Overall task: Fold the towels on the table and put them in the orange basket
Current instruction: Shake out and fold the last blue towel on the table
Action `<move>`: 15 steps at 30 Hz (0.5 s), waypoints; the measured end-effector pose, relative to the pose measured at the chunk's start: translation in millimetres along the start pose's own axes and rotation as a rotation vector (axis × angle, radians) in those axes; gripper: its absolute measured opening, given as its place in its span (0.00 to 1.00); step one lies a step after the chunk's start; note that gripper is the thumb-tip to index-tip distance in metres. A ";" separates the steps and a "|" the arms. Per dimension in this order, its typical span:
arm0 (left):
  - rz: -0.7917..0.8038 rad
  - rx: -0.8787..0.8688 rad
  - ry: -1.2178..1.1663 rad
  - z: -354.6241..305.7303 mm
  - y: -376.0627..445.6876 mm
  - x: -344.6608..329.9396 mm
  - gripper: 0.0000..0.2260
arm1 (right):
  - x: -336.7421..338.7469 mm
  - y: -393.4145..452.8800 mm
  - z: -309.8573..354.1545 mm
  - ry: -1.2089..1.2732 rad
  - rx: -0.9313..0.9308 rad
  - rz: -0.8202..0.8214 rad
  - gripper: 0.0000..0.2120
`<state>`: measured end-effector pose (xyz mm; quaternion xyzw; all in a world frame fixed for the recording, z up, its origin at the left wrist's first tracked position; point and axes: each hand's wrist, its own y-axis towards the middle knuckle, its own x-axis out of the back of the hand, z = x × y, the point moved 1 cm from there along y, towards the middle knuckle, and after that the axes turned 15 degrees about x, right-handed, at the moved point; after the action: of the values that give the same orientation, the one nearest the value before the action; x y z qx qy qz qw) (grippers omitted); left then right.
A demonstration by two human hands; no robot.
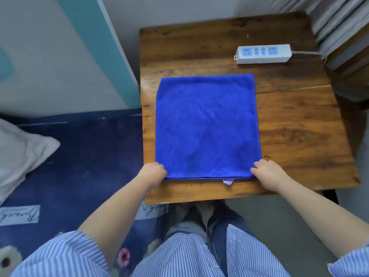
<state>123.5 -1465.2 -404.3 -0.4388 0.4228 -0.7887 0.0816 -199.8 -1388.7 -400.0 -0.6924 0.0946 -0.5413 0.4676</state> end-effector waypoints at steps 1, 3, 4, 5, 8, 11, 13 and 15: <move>-0.010 -0.006 -0.001 -1.4 0.6 -4.2 0.12 | -2.4 0.4 1.9 0.006 -0.008 0.007 0.13; -0.024 -0.007 -0.001 -4.2 2.5 -11.5 0.12 | -6.9 3.1 4.6 0.023 -0.035 0.015 0.13; -0.028 -0.008 -0.001 -5.0 3.3 -13.5 0.12 | -7.4 4.6 5.5 0.030 -0.047 0.015 0.13; -0.031 -0.010 -0.003 -5.7 2.9 -14.5 0.13 | -6.9 5.0 6.5 0.035 -0.057 0.018 0.13; 0.000 -0.020 0.006 -5.2 3.4 -13.4 0.14 | -1.7 8.1 8.1 0.033 -0.072 0.068 0.14; 0.120 -0.036 0.015 -1.2 8.3 -2.6 0.12 | 11.9 15.7 2.7 0.066 -0.038 0.188 0.14; 0.186 -0.041 -0.012 3.5 13.4 12.6 0.12 | 28.3 21.4 -7.0 0.141 -0.020 0.285 0.14; 0.182 0.001 -0.068 10.8 22.6 33.8 0.14 | 50.1 31.8 -22.3 0.211 -0.013 0.301 0.13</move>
<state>105.9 -1502.8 -397.1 -0.4250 0.4574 -0.7630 0.1673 -186.8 -1450.1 -391.3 -0.6126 0.2492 -0.5344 0.5264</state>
